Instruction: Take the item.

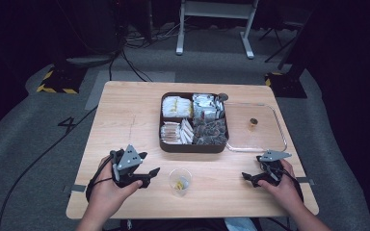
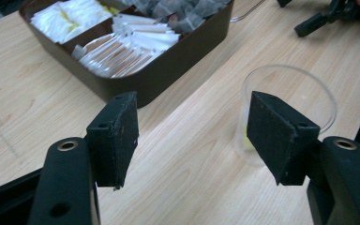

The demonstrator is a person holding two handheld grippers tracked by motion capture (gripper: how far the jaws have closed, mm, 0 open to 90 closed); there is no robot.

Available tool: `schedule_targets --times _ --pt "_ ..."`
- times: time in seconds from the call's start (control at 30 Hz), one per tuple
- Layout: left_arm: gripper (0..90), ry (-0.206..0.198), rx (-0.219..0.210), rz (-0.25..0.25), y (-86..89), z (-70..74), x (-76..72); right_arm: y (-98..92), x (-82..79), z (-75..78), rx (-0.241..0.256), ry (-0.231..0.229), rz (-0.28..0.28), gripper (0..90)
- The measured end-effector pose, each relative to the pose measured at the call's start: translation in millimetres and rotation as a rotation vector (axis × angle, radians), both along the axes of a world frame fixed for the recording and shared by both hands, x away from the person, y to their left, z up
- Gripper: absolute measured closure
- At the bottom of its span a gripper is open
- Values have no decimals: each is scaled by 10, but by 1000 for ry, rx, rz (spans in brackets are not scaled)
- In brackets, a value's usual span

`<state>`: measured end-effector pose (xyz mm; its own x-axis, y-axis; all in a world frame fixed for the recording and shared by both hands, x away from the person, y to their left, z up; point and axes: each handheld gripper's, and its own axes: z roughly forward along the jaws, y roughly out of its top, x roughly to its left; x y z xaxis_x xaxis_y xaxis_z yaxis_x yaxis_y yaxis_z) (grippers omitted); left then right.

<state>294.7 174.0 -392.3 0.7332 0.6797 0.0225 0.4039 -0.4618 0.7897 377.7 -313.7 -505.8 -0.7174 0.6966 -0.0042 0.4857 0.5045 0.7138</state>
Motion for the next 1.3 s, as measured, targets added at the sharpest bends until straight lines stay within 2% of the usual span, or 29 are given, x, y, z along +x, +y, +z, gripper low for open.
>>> schedule_targets --times 0.13,0.3,0.43,0.6,0.87,1.3 --pt "345 8 19 17 115 -67 0 0 0 0 0 0 0 13" --pt "344 21 19 56 273 -170 27 0 0 0 0 0 0 13" --pt "342 28 26 67 394 -258 36 0 -1 1 1 1 0 13" --pt "338 60 36 102 532 -418 36 0 0 0 0 1 0 13" --pt "325 89 57 154 683 -598 40 0 0 0 0 0 0 13" --pt "278 157 107 201 842 -859 74 0 0 0 0 0 0 13"
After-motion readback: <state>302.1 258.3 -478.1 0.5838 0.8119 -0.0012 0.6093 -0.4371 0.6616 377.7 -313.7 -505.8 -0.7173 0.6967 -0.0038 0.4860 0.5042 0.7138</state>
